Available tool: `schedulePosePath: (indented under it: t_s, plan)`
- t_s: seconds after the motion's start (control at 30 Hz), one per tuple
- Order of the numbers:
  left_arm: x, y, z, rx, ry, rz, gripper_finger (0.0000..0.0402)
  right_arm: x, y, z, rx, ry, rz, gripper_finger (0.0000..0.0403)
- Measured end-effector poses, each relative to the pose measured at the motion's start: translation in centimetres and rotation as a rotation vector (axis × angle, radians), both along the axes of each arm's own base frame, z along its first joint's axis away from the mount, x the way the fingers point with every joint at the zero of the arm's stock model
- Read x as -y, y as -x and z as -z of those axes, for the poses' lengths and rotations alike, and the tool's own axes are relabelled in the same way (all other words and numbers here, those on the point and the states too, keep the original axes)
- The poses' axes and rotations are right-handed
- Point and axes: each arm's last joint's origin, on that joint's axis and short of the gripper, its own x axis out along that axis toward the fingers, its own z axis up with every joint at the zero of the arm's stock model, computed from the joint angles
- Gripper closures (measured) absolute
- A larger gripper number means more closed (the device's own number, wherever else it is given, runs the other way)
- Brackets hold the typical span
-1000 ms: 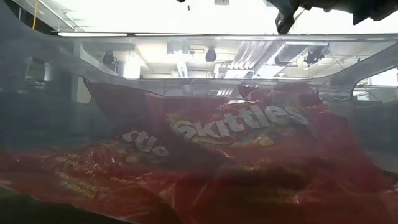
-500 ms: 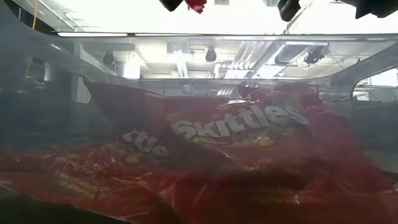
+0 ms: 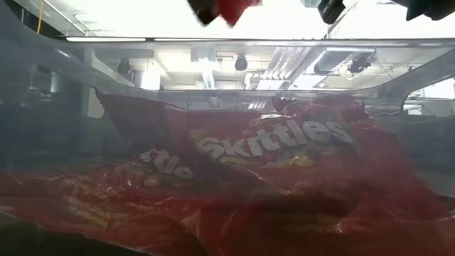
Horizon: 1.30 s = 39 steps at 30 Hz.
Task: Sort candy
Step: Put the red candy into the black bin
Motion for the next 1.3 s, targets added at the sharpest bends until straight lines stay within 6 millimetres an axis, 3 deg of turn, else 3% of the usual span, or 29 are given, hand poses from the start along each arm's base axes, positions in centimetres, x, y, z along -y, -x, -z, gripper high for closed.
schedulePosePath:
  t_s: [0.17,0.33,0.53,0.67,0.83,1.03,1.17,1.3]
  plan:
    - [1.9,0.5,-1.3,0.211,-0.304,0.316,0.0208,0.0,0.0,0.0,-0.005,-0.009,-0.002,0.0222]
    - [2.2,0.1,-2.0,0.275,-0.304,0.209,0.0208,-0.5,-0.1,0.2,-0.054,-0.103,-0.046,0.0222]
    - [1.0,0.1,-1.3,0.187,-0.316,0.164,0.0208,-4.1,-1.3,2.3,-0.196,-0.115,-0.156,0.0222]
    - [0.8,0.0,-1.2,0.173,-0.305,0.143,0.0208,-7.6,-3.3,3.3,-0.32,-0.038,-0.227,0.0222]
    - [0.8,0.0,-1.2,0.17,-0.306,0.145,0.0208,-11.2,-6.9,3.3,-0.443,0.223,-0.286,0.0222]
    - [0.8,0.1,-1.1,0.164,-0.308,0.146,0.0208,-13.2,-10.9,2.0,-0.532,0.461,-0.257,0.0227]
    - [0.8,0.3,-1.0,0.139,-0.317,0.153,0.0208,-13.7,-12.2,0.7,-0.506,0.552,-0.216,0.026]
    - [0.8,0.3,-0.9,0.124,-0.304,0.132,0.0208,-13.8,-12.8,0.7,-0.513,0.579,-0.169,0.0338]
